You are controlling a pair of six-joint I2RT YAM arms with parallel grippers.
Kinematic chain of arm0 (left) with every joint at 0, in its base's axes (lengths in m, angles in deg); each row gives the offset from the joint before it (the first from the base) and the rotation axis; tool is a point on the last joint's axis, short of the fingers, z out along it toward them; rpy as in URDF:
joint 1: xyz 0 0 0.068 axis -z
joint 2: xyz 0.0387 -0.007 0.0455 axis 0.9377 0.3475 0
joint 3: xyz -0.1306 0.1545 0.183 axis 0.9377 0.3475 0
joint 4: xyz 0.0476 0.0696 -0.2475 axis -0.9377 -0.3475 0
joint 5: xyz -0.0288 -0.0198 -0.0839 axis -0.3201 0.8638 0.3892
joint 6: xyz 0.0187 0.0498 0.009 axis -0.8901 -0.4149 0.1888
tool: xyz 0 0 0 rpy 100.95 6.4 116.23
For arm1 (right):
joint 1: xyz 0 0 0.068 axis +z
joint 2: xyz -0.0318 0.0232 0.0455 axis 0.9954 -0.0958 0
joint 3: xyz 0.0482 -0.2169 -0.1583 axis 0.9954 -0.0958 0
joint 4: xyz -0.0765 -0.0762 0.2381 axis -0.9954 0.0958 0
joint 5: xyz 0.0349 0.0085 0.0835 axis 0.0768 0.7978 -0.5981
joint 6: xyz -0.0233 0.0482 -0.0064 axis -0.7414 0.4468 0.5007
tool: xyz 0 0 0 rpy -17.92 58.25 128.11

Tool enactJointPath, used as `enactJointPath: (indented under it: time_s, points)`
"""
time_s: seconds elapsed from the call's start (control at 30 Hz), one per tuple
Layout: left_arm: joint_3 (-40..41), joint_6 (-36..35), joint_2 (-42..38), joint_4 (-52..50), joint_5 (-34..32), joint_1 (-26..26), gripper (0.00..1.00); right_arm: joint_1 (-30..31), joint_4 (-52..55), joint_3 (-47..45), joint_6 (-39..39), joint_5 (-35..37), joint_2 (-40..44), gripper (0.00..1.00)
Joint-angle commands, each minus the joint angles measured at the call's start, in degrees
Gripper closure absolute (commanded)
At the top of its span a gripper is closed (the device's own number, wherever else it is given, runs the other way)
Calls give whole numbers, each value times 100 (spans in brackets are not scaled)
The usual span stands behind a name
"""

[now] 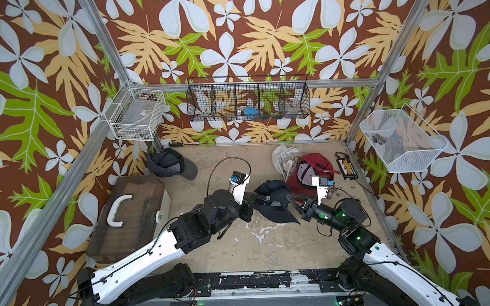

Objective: Open the adjustable buckle of the baseball cap
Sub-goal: Open the adjustable buckle on the baseball cap.

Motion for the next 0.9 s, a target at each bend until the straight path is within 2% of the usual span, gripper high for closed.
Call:
enactJointPath:
  time_s: [0.0,0.27,0.57,0.87]
  points:
    - [-31,-15,70,13,-56,-10,89,-5,-341,117,56,-161,-68,100]
    - [215,62,-224,143,-223,-6,62,-5,-140,675,38,-340,-230,100]
    - [418,-293,-552,395,-351,6,53,-5,619,1596,-184,-229,-303,100]
    - [759,-676,-1087,1455,9,94,44,-5,992,2560,47,-263,-615,100]
